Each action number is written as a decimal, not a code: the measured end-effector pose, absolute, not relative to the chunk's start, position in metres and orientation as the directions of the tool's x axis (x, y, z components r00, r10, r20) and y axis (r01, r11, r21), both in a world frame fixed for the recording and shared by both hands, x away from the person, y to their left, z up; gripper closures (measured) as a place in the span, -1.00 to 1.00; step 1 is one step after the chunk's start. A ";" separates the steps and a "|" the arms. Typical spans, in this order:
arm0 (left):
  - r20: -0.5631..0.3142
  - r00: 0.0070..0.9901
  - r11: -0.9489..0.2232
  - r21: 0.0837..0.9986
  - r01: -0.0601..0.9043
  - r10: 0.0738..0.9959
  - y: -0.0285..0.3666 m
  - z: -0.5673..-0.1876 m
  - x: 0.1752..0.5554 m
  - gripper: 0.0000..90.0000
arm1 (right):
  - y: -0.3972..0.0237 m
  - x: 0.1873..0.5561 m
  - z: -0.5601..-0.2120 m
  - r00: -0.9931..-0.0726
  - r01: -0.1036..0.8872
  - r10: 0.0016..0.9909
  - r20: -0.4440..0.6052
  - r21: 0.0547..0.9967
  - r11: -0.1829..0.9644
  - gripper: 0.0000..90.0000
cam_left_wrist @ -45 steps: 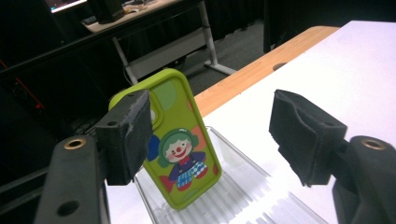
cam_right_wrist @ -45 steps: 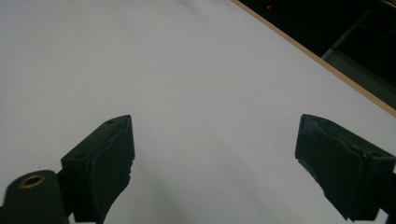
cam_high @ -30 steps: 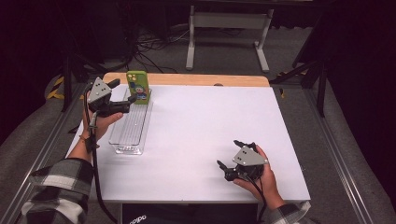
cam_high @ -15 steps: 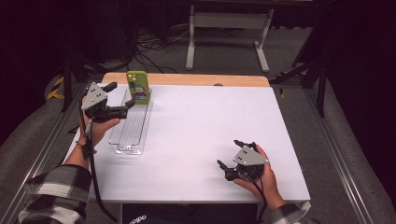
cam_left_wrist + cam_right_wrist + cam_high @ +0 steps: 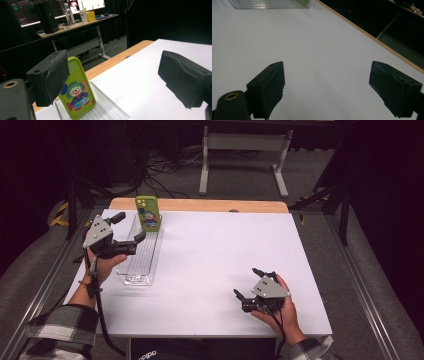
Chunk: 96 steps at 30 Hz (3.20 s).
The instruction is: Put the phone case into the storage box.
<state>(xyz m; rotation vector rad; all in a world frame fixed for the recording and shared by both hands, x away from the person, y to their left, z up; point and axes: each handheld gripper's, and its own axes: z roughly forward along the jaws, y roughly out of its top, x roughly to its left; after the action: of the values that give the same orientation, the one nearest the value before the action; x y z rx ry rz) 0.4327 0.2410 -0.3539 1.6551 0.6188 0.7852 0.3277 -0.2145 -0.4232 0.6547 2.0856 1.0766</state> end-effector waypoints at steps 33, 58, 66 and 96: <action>0.216 0.695 -0.216 0.972 -0.089 0.685 0.225 -0.354 0.386 -0.83 | -0.212 0.326 -0.423 -0.636 0.116 0.689 -0.348 0.839 0.532 -0.70; 0.248 0.720 -0.238 0.964 -0.117 0.648 0.213 -0.359 0.361 -0.88 | -0.213 0.324 -0.419 -0.633 0.100 0.688 -0.354 0.845 0.526 -0.70; 0.241 0.738 -0.252 0.963 -0.099 0.630 0.206 -0.372 0.353 -0.86 | -0.212 0.322 -0.417 -0.634 0.089 0.686 -0.357 0.848 0.523 -0.70; 0.249 0.764 -0.343 0.939 -0.038 0.595 0.199 -0.414 0.338 -0.87 | -0.210 0.314 -0.418 -0.643 0.081 0.680 -0.352 0.852 0.517 -0.70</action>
<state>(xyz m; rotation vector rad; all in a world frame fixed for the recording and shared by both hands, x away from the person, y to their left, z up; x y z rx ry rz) 0.3378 0.1995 -0.4144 1.8179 0.4309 0.6911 0.3141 -0.2103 -0.4175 0.6181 2.0681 1.1130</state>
